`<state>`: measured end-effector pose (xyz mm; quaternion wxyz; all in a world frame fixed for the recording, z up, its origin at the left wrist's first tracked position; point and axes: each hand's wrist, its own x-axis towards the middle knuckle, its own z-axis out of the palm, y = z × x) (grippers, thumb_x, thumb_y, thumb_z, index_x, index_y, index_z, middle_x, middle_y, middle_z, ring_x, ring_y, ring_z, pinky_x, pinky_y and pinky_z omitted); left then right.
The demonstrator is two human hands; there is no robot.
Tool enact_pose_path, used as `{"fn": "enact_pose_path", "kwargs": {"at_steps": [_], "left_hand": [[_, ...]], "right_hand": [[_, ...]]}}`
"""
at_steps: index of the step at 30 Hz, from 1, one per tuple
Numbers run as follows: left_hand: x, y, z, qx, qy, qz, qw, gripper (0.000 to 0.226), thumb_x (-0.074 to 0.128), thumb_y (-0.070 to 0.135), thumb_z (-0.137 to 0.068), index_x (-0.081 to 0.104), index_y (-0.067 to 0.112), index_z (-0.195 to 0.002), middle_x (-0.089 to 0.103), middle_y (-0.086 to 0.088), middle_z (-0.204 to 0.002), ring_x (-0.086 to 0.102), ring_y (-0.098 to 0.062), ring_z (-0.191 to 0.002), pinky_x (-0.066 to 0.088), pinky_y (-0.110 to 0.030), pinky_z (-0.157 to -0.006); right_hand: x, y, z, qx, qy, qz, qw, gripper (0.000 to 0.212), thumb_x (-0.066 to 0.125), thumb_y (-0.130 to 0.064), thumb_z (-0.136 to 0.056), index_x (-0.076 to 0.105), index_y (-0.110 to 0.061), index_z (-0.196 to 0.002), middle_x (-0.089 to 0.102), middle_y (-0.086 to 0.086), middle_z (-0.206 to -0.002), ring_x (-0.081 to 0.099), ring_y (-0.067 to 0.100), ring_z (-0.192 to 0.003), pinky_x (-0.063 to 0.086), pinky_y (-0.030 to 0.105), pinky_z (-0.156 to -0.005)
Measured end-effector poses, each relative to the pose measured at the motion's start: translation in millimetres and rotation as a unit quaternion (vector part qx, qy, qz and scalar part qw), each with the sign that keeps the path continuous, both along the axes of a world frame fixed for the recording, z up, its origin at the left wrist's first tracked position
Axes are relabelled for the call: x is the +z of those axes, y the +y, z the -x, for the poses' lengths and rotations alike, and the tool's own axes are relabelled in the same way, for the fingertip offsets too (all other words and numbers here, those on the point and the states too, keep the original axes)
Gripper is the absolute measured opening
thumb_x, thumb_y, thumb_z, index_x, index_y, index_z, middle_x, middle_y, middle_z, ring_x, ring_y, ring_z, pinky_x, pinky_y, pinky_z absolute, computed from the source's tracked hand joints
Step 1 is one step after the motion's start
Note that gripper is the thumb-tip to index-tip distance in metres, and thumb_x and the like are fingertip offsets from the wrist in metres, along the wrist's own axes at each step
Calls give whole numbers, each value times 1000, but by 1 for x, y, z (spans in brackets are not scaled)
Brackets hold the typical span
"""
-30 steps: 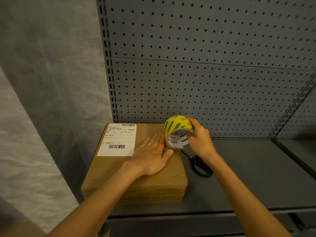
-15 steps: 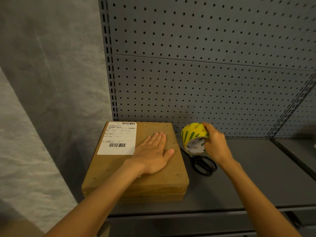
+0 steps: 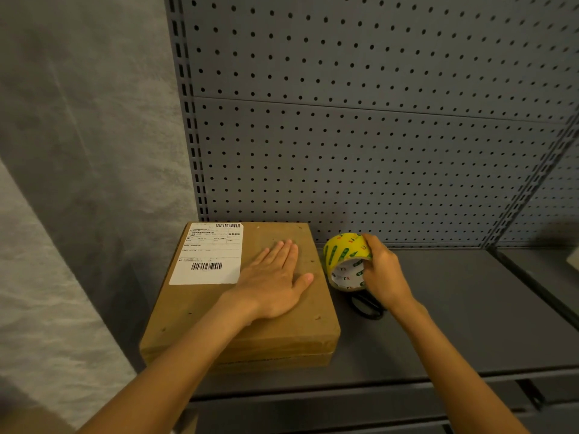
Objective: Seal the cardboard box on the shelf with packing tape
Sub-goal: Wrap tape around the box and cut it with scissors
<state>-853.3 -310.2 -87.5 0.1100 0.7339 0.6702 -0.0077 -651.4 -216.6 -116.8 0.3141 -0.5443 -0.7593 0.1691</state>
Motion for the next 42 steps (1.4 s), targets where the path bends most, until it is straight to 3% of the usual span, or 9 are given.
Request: {"fn": "enact_pose_path", "kwargs": {"at_steps": [9,16,25,28,30,37,40,42], "left_hand": [[9,7,-5,-3,54,-29,998,68,11,53,-98,-4,11,-151,-7,-6,-159,-7,-18,-146,-8,-31,-116],[1,12,-14,-52,-31,-43,997,64,11,53,-98,-15,21,-148,-18,5,-156,-16,-6,-142,-12,-24,-111],[0,15,-11,-89,-22,-18,996,61,9,51,-99,-13,24,-148,-17,10,-156,-15,-2,-141,-11,-21,-112],[0,14,-11,-90,-25,-14,996,60,9,50,-99,-13,24,-149,-17,11,-156,-16,-1,-141,-11,-21,-112],[-1,14,-12,-95,-26,-8,995,59,9,50,-99,-13,25,-148,-18,11,-156,-16,0,-141,-11,-21,-113],[-1,17,-12,-100,-29,-6,995,59,9,49,-100,-13,26,-148,-18,11,-156,-17,-1,-140,-11,-21,-113],[7,21,-11,-102,-23,8,994,60,17,51,-99,-6,27,-150,-12,12,-157,-9,-5,-143,-4,-25,-114],[16,30,-9,-92,-29,-5,995,59,28,50,-99,14,27,-151,8,11,-158,8,-10,-144,10,-31,-116]], "right_hand": [[-3,-2,8,16,0,29,999,61,39,16,-82,40,-10,-138,53,16,-127,52,33,-113,48,44,-90],[-4,-1,8,21,-6,21,1000,60,39,14,-86,37,-10,-141,50,16,-132,51,32,-115,47,41,-91],[-8,2,0,26,3,12,1000,62,41,15,-84,39,-11,-140,51,16,-131,52,33,-114,47,40,-90],[-3,9,-26,-6,-113,-34,993,65,44,13,-83,36,-14,-142,48,15,-133,52,38,-110,46,41,-75],[0,11,-42,-30,-209,-68,975,66,45,12,-85,33,-14,-144,48,13,-131,54,38,-104,36,35,-63],[0,14,-42,-28,-221,-51,973,65,48,11,-85,32,-14,-144,45,12,-137,53,36,-111,46,40,-73],[-1,14,-43,-23,-205,-48,977,64,48,9,-87,33,-15,-144,45,11,-137,53,35,-113,48,42,-76],[-2,14,-44,-18,-185,-47,981,62,48,8,-87,34,-15,-143,47,12,-135,53,35,-111,49,43,-76]]}}
